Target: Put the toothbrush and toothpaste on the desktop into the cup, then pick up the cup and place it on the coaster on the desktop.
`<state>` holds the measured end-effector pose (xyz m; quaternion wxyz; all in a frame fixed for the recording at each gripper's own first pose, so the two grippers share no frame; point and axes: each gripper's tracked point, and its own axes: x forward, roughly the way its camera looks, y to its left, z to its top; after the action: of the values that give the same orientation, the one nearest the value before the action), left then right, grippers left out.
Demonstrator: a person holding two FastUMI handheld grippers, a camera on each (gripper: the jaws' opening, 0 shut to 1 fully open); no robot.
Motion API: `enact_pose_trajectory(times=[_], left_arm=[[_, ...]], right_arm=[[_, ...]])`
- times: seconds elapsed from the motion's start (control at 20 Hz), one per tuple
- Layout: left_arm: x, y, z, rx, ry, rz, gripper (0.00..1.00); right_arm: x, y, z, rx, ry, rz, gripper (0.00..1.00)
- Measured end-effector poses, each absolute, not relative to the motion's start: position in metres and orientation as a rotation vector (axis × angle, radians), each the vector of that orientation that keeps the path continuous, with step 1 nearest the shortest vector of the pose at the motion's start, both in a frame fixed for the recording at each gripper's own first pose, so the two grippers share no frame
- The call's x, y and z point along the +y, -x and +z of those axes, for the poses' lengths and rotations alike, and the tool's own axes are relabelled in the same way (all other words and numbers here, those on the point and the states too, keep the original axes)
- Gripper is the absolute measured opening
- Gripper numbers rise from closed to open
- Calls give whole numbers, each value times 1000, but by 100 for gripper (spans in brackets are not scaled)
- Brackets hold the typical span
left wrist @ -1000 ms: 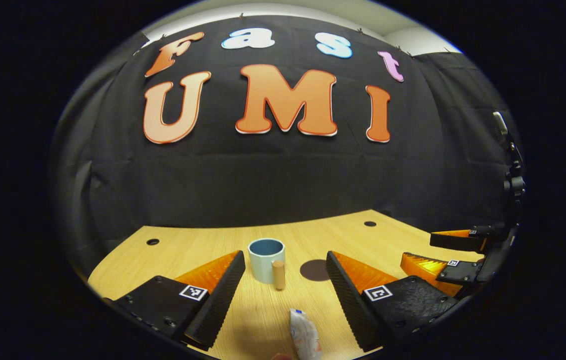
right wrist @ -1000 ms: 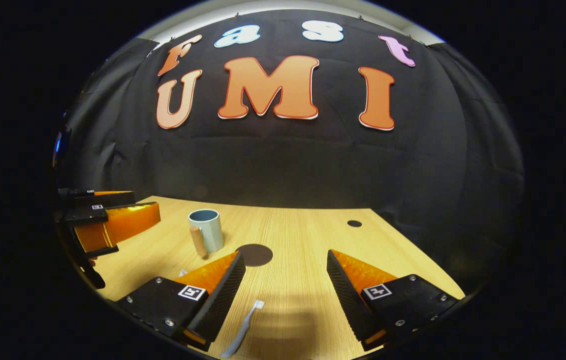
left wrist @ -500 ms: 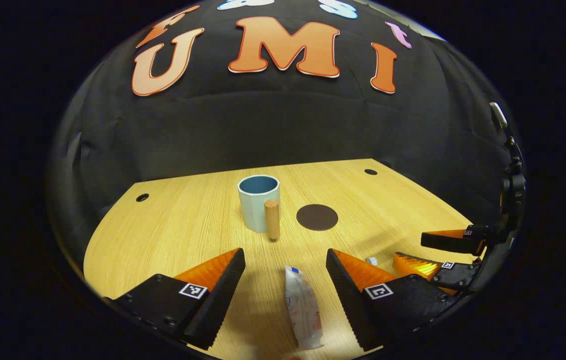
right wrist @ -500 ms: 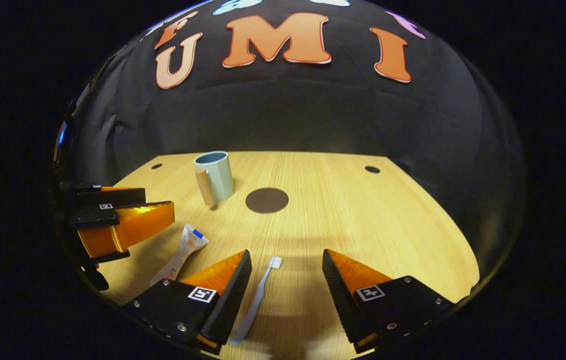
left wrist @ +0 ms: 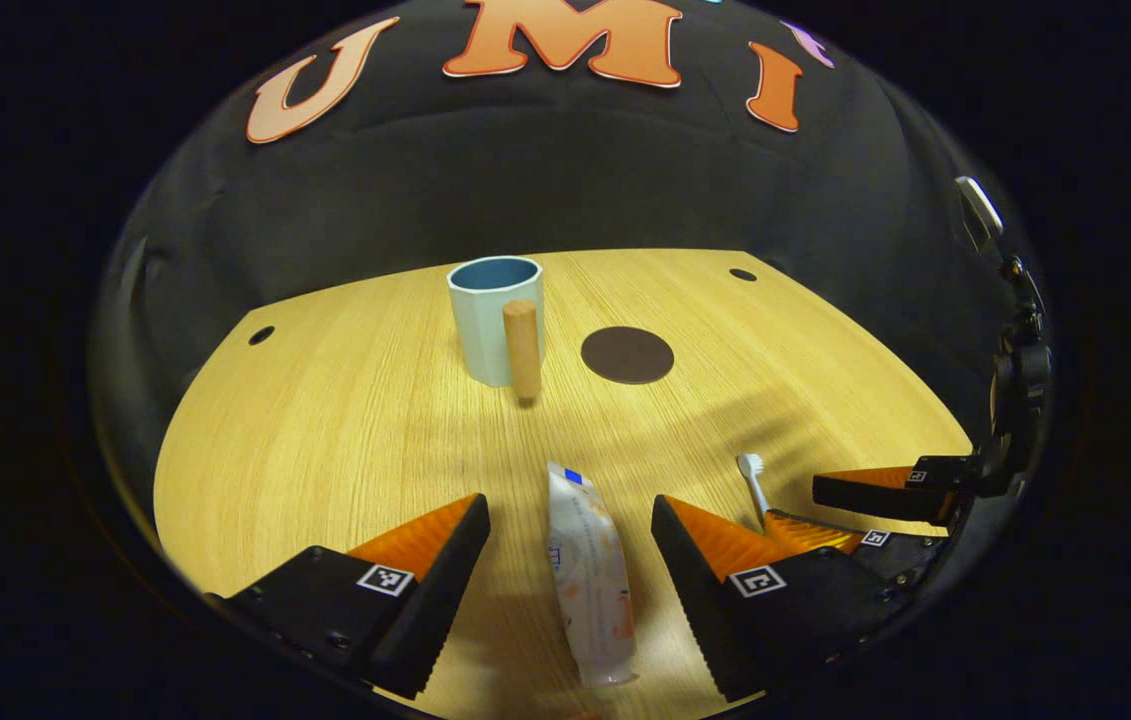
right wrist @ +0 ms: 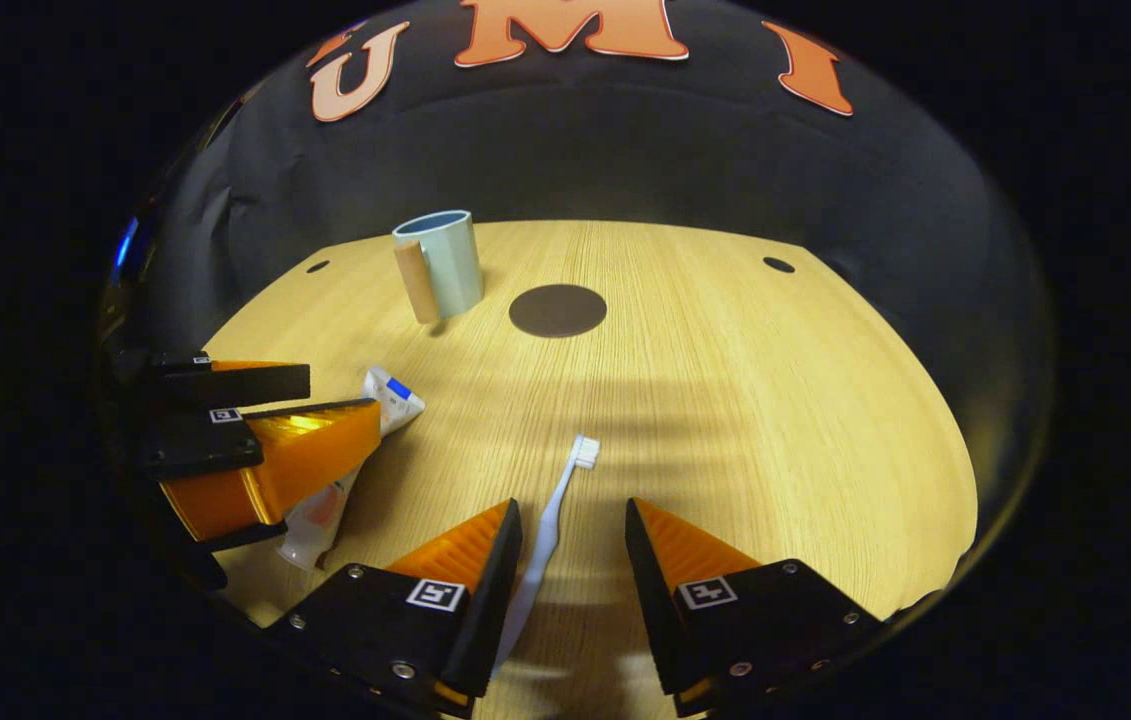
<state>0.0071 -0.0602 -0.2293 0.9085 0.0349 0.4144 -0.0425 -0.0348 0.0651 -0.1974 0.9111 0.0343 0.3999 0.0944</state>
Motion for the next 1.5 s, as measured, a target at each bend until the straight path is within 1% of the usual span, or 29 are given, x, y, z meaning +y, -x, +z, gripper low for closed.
enact_pose_trajectory(times=[0.05,0.1,0.15,0.2,0.25,0.3,0.35,0.4,0.45,0.5,0.55,0.6,0.65,0.7,0.75,0.8,0.85,1.0,1.05,1.2,1.5], left_arm=[[-61,-5,-233,864,-75,-87,98],[-63,-3,-237,883,-72,-87,98],[-65,1,-241,906,-64,-94,98],[-67,4,-246,930,-55,-93,98],[-66,7,-250,958,-56,-80,98],[-66,9,-255,976,-56,-82,96],[-67,10,-259,998,-53,-84,92],[-66,11,-262,1013,-52,-80,83],[-68,11,-264,1022,-44,-83,81],[-68,13,-266,1041,-43,-84,73],[-66,10,-265,1038,-46,-67,70],[-66,10,-260,1032,-52,-70,51],[-62,11,-264,1031,-48,-69,55],[-58,10,-264,1020,-50,-66,46],[-51,9,-265,1025,-54,-38,42],[-49,3,-265,1009,-44,-32,16],[-50,-2,-265,994,-34,-39,16],[-51,-2,-263,968,-1,-62,13],[-53,-1,-264,966,2,-74,11],[-55,-1,-261,954,6,-91,11],[-55,-5,-241,864,11,-112,10]], right_arm=[[67,36,-200,842,-70,197,61],[65,36,-201,843,-67,184,55],[67,36,-200,849,-75,186,52],[71,36,-202,855,-95,181,45],[72,34,-202,852,-95,175,41],[72,33,-202,854,-86,168,32],[71,32,-203,853,-72,161,27],[71,33,-203,851,-59,161,20],[73,33,-203,853,-50,160,17],[75,32,-202,848,-44,152,14],[79,29,-202,834,-30,163,12],[83,28,-199,829,-32,171,8],[87,26,-198,823,-30,179,7],[89,25,-198,820,-37,186,5],[89,23,-198,817,-46,194,5],[90,25,-198,824,-67,201,5],[91,24,-197,825,-78,208,5],[92,24,-195,816,-99,225,4],[92,23,-193,813,-126,229,4],[90,19,-186,796,-168,226,4],[70,11,-166,733,-242,218,5]])
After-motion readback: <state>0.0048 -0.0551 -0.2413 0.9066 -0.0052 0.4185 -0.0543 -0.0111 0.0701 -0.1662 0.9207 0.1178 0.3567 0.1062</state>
